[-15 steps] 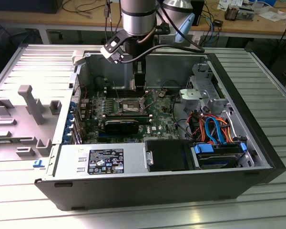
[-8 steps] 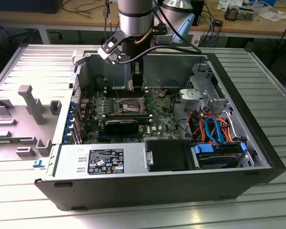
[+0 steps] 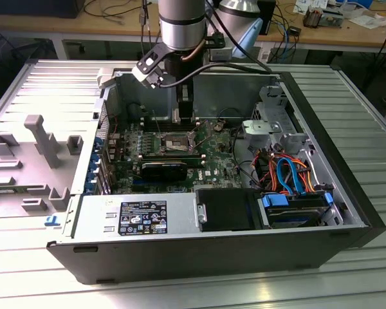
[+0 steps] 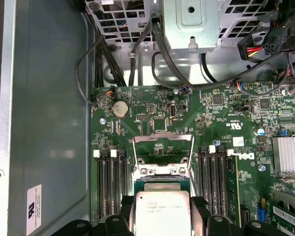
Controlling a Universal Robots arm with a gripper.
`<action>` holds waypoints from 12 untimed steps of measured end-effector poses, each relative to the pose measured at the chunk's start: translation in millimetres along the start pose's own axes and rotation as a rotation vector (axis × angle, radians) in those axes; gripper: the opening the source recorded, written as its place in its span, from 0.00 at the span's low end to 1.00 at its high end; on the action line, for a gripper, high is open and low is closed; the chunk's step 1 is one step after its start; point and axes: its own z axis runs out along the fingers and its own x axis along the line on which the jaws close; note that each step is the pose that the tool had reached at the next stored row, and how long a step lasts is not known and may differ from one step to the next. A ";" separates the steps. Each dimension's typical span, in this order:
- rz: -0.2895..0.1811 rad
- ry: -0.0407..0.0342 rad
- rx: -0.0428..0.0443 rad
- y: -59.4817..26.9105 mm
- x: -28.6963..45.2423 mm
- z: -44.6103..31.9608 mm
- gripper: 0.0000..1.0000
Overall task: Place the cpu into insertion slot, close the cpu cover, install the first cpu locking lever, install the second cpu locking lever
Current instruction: 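Place the cpu into insertion slot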
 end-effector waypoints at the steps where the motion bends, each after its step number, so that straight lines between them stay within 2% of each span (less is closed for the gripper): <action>1: -0.002 0.0002 -0.0047 -1.5 -0.1 1.5 0.54; 3: -0.006 0.0006 -0.0094 -5.5 -0.3 4.3 0.54; 8: -0.016 0.0015 -0.0100 -10.7 -0.6 18.0 0.54; 12: -0.032 0.0029 -0.0105 -12.1 -0.8 25.6 0.54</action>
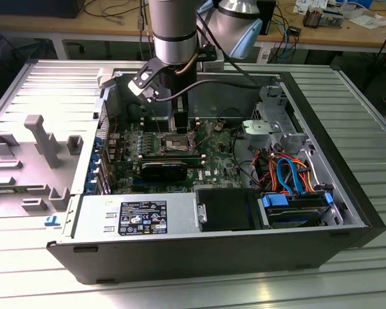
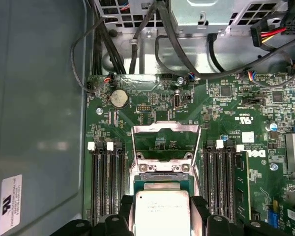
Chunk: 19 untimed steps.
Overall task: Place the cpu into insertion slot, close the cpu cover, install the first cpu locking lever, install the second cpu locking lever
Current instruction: 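Place the cpu into insertion slot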
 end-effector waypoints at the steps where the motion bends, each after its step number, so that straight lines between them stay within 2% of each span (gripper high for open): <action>1: -0.002 0.0002 -0.0006 -0.5 0.0 1.7 0.54; 7: -0.003 0.0003 -0.0080 -2.4 -0.2 13.7 0.54; 11: -0.004 0.0003 -0.0181 -4.8 -0.4 18.7 0.54; 19: -0.003 0.0012 -0.0186 -6.1 -0.4 19.8 0.54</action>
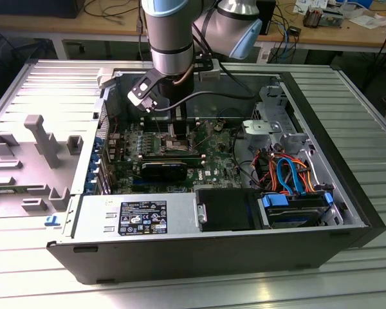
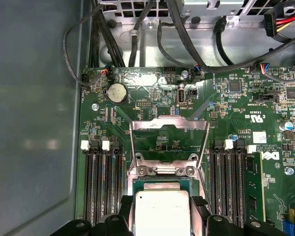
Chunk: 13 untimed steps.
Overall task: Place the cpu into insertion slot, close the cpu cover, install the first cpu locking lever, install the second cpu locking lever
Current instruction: 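Place the cpu into insertion slot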
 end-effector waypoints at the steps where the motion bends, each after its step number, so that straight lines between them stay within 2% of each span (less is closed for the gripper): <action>1: 0.000 0.0000 0.0001 0.0 0.0 0.0 0.54; 9: 0.000 0.0001 0.0000 -0.2 0.0 1.7 0.54; 13: 0.000 0.0000 0.0000 -1.0 0.2 8.5 0.54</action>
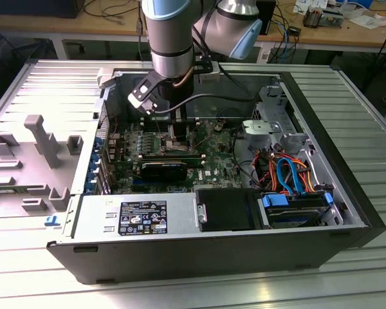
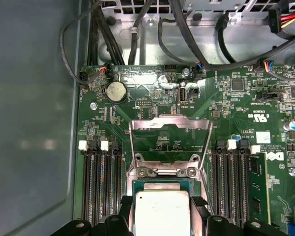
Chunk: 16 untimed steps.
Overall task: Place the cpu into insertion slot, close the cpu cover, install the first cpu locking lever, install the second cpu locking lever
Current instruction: 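Place the cpu into insertion slot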
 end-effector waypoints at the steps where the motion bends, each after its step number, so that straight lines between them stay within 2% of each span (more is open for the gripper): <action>1: 0.000 0.0001 -0.0001 -0.4 0.0 2.1 0.54; 4: -0.001 0.0001 -0.0001 -2.0 -0.1 7.5 0.54; 8: -0.001 -0.0018 0.0000 -5.3 -0.3 11.1 0.54; 10: -0.003 -0.0172 0.0002 -5.6 -0.4 11.9 0.54; 11: -0.004 -0.0308 0.0003 -5.7 -0.4 12.4 0.54; 13: -0.005 -0.0358 0.0003 -5.8 -0.5 14.3 0.54; 16: -0.005 -0.0366 0.0003 -6.2 -0.5 16.1 0.54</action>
